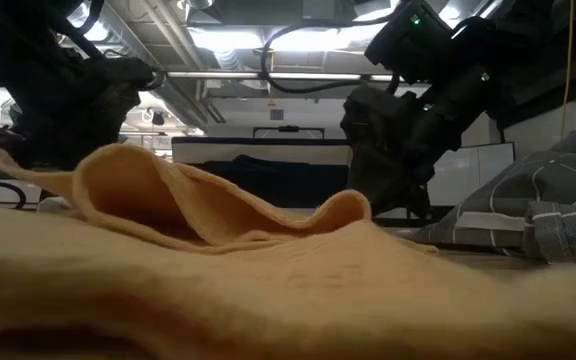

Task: Fold towel
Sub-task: Fold the yellow towel

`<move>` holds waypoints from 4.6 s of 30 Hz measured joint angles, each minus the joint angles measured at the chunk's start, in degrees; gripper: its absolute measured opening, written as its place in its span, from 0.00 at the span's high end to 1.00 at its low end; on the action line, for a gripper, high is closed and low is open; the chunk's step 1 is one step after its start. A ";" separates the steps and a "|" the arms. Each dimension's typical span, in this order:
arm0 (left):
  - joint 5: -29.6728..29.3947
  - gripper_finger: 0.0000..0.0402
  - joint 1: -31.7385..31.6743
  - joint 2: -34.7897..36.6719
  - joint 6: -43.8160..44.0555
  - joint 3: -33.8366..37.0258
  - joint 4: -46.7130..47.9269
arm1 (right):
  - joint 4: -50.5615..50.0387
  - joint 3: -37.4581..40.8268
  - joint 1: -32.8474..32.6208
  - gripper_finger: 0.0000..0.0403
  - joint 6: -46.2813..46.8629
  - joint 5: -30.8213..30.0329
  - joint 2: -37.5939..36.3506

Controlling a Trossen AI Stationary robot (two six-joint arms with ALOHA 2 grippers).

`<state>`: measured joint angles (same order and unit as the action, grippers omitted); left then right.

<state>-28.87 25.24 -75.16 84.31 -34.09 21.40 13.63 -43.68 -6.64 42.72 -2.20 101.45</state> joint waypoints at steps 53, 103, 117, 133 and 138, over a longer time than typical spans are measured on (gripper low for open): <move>-12.40 0.99 6.96 10.21 -17.54 -0.09 3.33 | 2.40 0.02 7.41 0.99 -11.28 12.48 -9.44; -11.44 1.00 11.70 -3.10 -28.43 -5.97 -4.15 | -3.48 -3.55 -5.93 1.00 -27.47 -0.31 -9.38; -10.65 1.00 23.33 -7.29 -35.19 -10.71 -7.93 | -9.33 -6.19 -21.93 1.00 -30.04 -7.56 -9.38; -8.21 1.00 24.48 -18.64 -41.17 -18.26 -18.96 | -5.81 -6.19 -28.52 1.00 -23.51 -9.29 -9.38; -5.50 1.00 26.97 -20.86 -41.00 -21.15 -18.95 | -3.40 -6.21 -32.02 1.00 -22.28 -10.39 -9.38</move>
<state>-34.37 52.22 -96.02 43.31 -55.24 2.46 10.22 -49.89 -38.66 20.44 -12.59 92.07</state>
